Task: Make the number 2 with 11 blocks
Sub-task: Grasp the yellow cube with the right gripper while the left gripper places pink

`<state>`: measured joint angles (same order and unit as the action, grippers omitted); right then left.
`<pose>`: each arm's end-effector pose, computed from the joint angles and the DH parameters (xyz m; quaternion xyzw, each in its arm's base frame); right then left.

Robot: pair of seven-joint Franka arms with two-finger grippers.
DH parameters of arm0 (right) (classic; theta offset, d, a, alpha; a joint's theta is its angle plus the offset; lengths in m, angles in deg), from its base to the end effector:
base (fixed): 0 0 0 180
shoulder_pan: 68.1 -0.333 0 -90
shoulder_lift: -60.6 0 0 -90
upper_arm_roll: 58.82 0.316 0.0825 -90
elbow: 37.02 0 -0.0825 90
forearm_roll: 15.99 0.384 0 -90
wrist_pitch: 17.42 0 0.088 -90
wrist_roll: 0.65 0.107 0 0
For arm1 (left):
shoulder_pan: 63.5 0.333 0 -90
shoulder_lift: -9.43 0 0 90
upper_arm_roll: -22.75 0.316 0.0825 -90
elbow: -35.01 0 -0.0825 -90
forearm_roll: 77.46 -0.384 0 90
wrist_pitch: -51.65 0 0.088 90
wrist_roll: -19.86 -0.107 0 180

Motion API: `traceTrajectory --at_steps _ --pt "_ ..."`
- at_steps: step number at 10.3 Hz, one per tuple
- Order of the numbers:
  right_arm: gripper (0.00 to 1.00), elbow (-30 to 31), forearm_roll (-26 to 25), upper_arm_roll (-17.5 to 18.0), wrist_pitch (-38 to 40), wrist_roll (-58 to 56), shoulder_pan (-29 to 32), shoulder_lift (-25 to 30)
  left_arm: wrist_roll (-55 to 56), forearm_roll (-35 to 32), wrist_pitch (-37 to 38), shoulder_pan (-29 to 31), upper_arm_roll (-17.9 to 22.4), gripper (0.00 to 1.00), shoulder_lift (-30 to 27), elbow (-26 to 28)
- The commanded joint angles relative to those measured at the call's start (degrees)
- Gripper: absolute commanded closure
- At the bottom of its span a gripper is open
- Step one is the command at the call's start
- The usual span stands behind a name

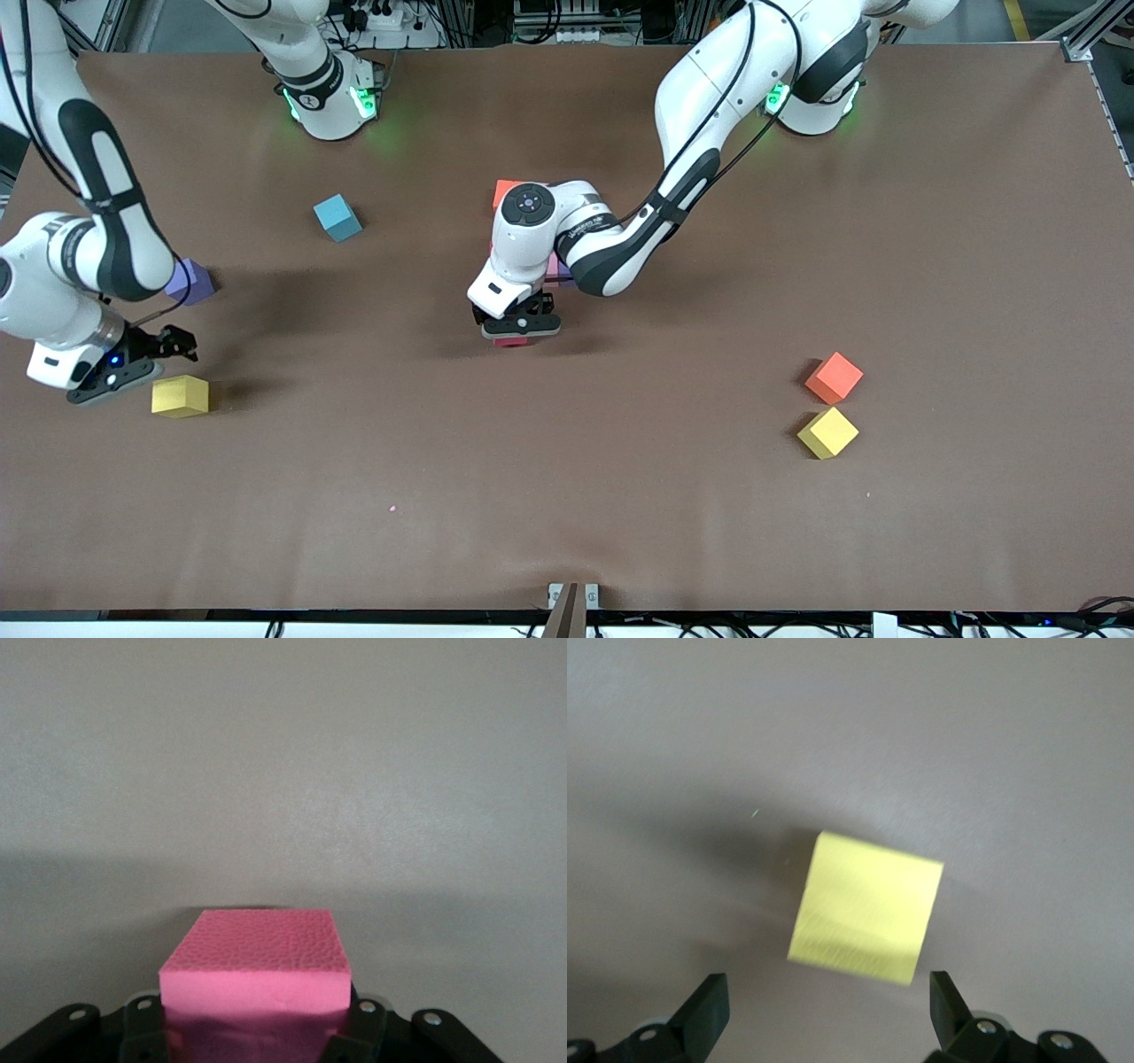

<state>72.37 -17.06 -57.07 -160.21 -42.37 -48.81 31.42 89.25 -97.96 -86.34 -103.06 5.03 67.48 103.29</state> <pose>0.6078 -0.1931 0.2353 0.9761 0.2142 0.0329 0.0170 0.4864 -0.6121 0.2037 0.9895 0.0724 0.0680 0.1052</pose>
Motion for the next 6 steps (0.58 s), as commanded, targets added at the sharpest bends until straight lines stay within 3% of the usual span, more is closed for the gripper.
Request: traceTrajectory --at_steps 1,4,6 --pt "0.00 -4.9 3.7 -0.3 1.8 -0.5 -0.5 -3.2 -1.6 0.6 0.5 -1.2 0.7 0.64 1.8 -2.3" --pt "0.00 -5.2 4.3 -0.3 0.7 -0.2 -1.0 -4.7 -2.4 0.6 0.4 -1.7 0.7 0.64 2.4 -2.3" --pt "0.09 -5.6 4.4 -0.7 -0.1 -0.9 -0.9 -6.1 -2.4 0.6 0.4 -1.8 0.7 0.63 2.4 -2.3"
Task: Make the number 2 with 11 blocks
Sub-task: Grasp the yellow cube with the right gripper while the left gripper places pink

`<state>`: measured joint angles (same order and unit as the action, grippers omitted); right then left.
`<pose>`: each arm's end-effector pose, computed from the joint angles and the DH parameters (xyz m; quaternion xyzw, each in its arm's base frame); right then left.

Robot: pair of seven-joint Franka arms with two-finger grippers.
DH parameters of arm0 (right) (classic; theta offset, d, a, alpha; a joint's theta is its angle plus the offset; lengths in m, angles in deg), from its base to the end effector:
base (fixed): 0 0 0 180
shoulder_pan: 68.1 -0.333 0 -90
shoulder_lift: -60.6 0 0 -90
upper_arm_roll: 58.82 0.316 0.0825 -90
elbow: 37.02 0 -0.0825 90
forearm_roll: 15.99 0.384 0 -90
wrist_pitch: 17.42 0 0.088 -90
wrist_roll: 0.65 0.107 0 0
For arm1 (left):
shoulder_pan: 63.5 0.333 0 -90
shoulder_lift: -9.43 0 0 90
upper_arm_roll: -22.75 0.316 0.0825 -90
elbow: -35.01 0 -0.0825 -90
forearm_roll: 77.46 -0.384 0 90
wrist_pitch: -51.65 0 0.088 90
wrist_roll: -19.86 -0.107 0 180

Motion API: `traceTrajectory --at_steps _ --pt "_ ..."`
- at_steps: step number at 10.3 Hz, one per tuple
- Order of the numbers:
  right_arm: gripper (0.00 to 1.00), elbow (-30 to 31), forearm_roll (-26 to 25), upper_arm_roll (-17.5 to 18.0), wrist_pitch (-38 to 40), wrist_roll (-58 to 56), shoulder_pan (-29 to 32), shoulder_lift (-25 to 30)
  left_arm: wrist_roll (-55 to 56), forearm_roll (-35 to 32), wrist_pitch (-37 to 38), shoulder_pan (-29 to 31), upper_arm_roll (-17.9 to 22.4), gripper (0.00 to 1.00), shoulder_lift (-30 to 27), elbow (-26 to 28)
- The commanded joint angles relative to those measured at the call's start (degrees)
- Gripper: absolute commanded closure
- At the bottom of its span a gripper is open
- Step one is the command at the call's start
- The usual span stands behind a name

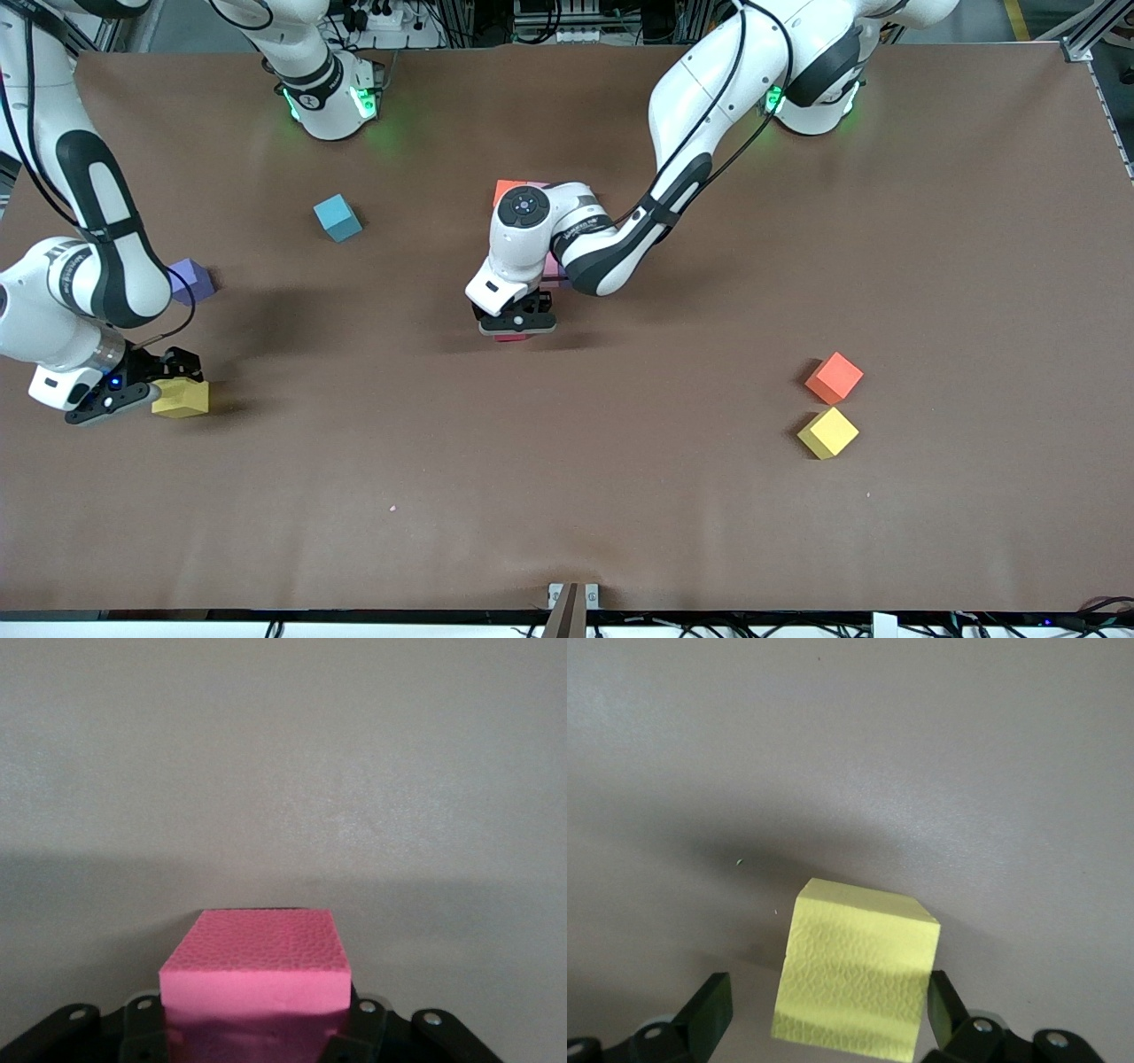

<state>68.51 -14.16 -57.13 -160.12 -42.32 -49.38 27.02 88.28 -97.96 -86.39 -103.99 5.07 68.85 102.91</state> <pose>0.6228 -0.1922 0.2132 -0.9794 -0.1984 -0.0362 0.0004 0.4759 -0.6183 0.1884 0.9914 0.0573 0.0619 0.0996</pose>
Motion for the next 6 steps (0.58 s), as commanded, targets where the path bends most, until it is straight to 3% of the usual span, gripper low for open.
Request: traceTrajectory --at_steps 1,2,3,4,5,6 --pt "0.09 -2.5 1.5 -0.6 -0.1 -1.0 -0.4 -2.2 -1.4 0.6 0.4 -0.9 0.6 0.63 1.0 -1.9" --pt "0.09 -2.5 1.5 -0.6 -0.2 -1.1 -0.3 -2.2 -1.5 0.6 0.4 -1.2 0.6 0.61 1.1 -1.9" --pt "0.16 -2.5 1.5 -0.6 -0.2 -1.1 -0.4 -2.3 -1.5 0.6 0.0 -1.2 0.7 0.48 1.3 -1.9" --pt "0.31 -2.6 1.6 -0.6 0.0 -0.8 -0.6 -2.2 -1.5 0.6 -0.2 -1.3 1.1 0.13 1.3 -1.9" --pt "0.38 -2.7 3.6 -0.6 0.7 -0.5 -1.2 -1.9 -1.4 0.6 -0.8 -1.3 1.1 0.00 1.3 -1.8" --pt "0.42 -2.6 6.0 -0.6 0.8 -0.8 -1.6 -1.8 -1.3 0.6 -1.1 -1.2 1.1 0.00 1.1 -1.8"
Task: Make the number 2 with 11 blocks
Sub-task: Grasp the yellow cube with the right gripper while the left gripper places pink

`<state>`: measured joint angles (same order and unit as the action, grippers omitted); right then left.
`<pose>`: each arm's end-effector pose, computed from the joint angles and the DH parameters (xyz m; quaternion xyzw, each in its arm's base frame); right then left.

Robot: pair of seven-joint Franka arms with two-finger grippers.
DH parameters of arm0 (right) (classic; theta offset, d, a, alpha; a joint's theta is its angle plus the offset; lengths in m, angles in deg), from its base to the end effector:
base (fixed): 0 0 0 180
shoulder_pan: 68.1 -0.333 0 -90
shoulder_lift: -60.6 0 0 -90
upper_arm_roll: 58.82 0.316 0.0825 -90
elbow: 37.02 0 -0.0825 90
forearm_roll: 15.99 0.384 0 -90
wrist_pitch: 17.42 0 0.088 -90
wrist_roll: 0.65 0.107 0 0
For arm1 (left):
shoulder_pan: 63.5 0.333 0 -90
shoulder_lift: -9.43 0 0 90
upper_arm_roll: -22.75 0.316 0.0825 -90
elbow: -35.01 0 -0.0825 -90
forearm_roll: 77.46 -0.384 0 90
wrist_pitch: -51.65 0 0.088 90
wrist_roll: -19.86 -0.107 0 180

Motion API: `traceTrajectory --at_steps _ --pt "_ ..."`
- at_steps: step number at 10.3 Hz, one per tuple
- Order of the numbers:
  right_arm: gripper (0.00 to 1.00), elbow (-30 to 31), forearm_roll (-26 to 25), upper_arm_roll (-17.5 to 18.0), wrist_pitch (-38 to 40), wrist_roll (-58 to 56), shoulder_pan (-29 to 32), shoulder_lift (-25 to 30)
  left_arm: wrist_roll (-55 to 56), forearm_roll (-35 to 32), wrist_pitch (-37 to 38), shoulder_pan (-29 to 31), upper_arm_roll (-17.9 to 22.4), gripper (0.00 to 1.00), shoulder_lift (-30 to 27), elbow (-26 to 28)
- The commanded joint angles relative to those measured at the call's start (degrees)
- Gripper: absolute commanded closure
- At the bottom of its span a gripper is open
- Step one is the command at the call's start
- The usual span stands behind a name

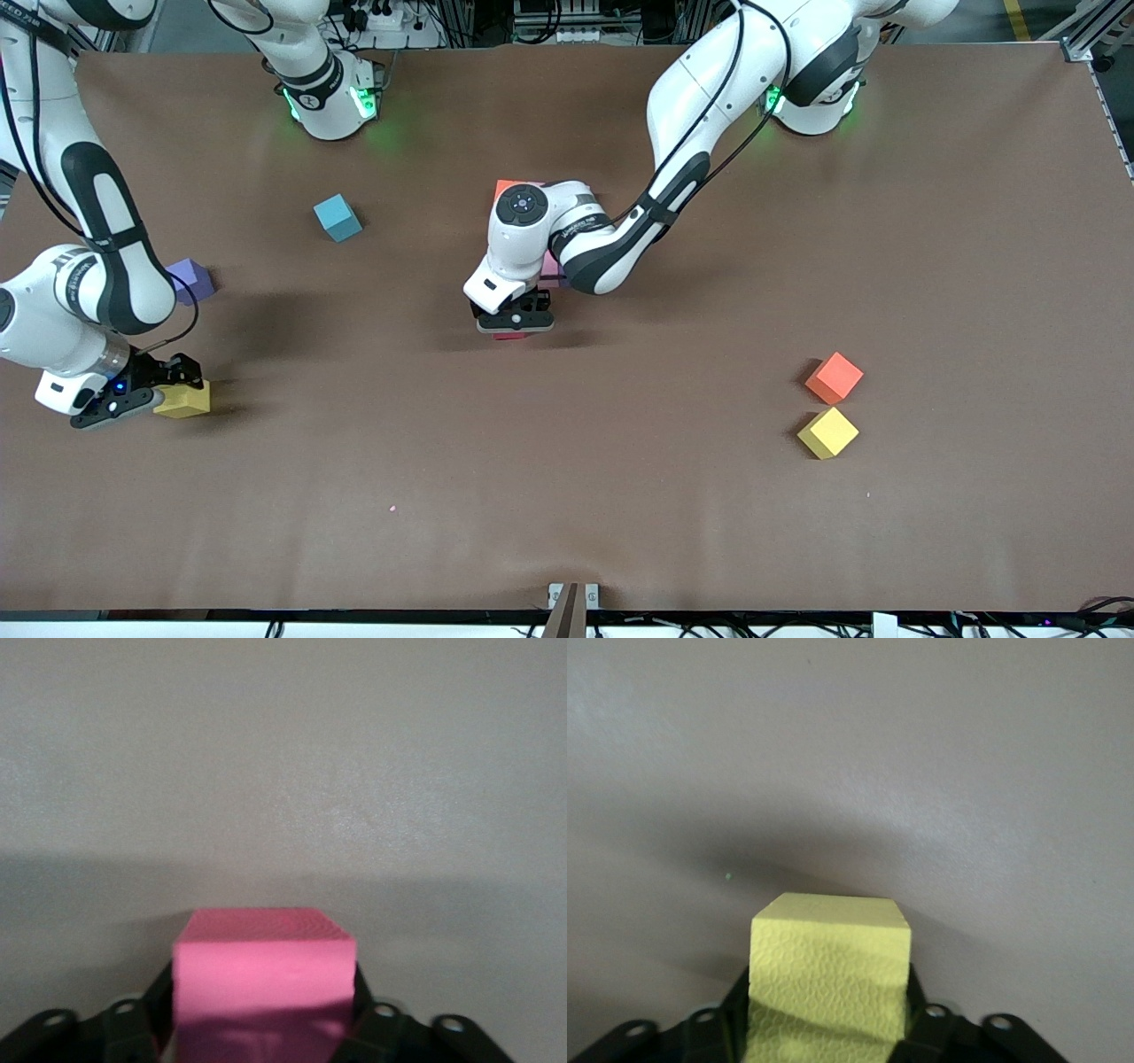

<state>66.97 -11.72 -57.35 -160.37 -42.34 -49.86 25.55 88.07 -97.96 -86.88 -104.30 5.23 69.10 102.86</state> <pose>0.6297 -0.1915 0.2078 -0.9817 -0.1846 -0.0447 0.0102 0.4737 -0.6203 0.1860 0.9914 0.0535 0.0632 0.1014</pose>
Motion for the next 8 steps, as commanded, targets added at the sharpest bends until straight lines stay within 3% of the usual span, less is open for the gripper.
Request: traceTrajectory --at_steps 1,3,6,8 --pt "0.51 -1.2 3.7 -0.5 1.0 -0.8 -2.0 -0.2 -0.8 0.6 -0.6 -0.8 0.9 0.00 0.4 -1.8" --pt "0.51 -1.3 3.7 -0.5 4.4 -0.8 -2.2 1.2 -0.4 0.8 -0.2 -0.3 0.7 0.00 -1.0 -1.7" --pt "0.51 -0.4 4.0 -0.4 21.2 9.9 -8.0 9.4 -0.2 4.0 4.4 1.8 0.8 0.00 -6.0 -1.2" --pt "0.51 1.7 3.9 -0.4 20.0 19.4 -13.0 11.4 0.1 5.7 8.3 5.4 0.6 0.00 -9.7 0.0"
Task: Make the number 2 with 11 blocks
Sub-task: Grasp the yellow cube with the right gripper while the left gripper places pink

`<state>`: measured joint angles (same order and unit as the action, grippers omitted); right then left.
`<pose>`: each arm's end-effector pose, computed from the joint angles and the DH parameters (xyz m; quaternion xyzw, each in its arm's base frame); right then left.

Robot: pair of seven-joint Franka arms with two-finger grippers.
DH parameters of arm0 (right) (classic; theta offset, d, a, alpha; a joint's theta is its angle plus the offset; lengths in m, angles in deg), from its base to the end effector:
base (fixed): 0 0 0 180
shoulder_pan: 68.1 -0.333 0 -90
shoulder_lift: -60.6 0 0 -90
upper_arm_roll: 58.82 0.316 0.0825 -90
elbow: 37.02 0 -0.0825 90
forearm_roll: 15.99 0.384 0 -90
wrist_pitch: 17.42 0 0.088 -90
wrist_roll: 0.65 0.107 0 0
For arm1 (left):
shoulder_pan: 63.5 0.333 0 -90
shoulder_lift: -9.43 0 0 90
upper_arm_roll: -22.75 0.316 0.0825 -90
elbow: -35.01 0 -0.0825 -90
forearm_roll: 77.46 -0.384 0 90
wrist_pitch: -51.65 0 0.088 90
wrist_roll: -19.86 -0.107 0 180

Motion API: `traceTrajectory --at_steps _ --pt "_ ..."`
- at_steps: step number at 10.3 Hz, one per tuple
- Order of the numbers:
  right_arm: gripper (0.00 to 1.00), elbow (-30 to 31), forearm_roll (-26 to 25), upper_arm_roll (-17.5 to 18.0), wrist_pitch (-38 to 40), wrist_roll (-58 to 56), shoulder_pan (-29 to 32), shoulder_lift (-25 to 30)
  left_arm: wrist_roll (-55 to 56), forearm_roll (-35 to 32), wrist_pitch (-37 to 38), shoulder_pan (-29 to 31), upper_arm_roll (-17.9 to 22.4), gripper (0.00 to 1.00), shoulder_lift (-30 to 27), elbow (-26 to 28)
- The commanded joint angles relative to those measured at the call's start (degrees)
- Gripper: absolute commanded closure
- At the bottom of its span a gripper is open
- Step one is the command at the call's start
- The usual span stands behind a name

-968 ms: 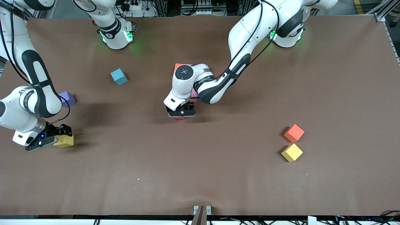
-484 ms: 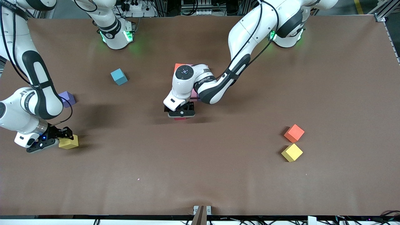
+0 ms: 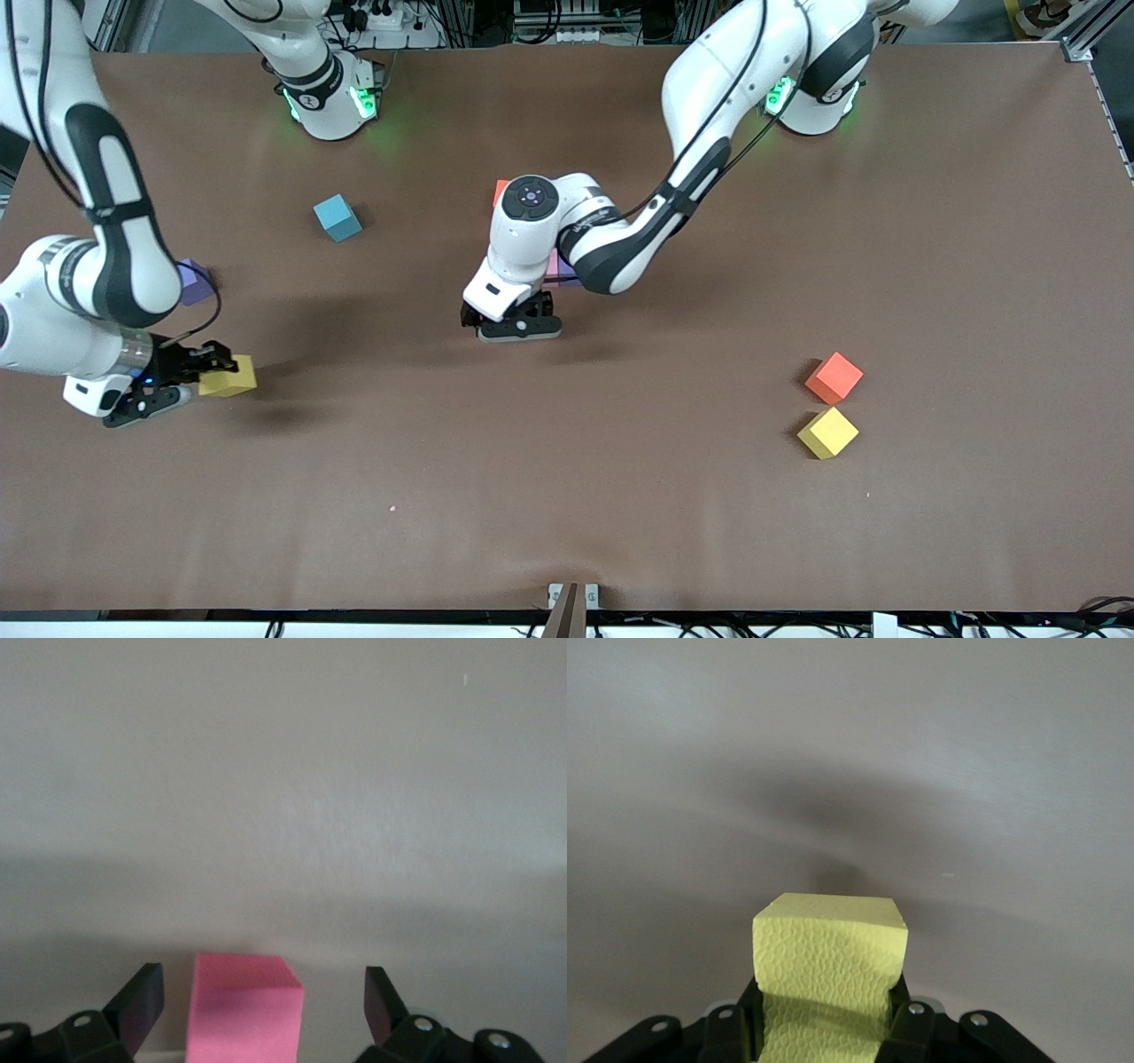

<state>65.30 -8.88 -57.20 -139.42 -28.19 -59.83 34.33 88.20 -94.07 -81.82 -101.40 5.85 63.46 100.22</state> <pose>0.6370 -0.0701 0.2889 -0.9862 -0.1443 0.0382 0.0713 0.5232 -0.5960 0.2721 0.9840 0.1072 0.0751 0.1205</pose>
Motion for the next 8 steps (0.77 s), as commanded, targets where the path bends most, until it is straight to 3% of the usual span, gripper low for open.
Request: traceTrajectory --at_steps 1,6,8 --pt "0.51 3.9 1.2 -0.6 -2.6 7.5 -4.7 2.5 0.5 3.0 7.0 4.7 -0.1 0.00 -5.6 2.7" --pt "0.52 5.5 1.0 0.0 -8.1 39.5 -22.4 3.8 0.4 5.3 16.0 20.2 -0.3 0.00 -9.4 3.1" --pt "0.52 5.3 1.0 0.0 -12.2 44.2 -29.2 3.3 1.5 5.6 18.8 24.8 -0.3 0.00 -10.0 3.6"
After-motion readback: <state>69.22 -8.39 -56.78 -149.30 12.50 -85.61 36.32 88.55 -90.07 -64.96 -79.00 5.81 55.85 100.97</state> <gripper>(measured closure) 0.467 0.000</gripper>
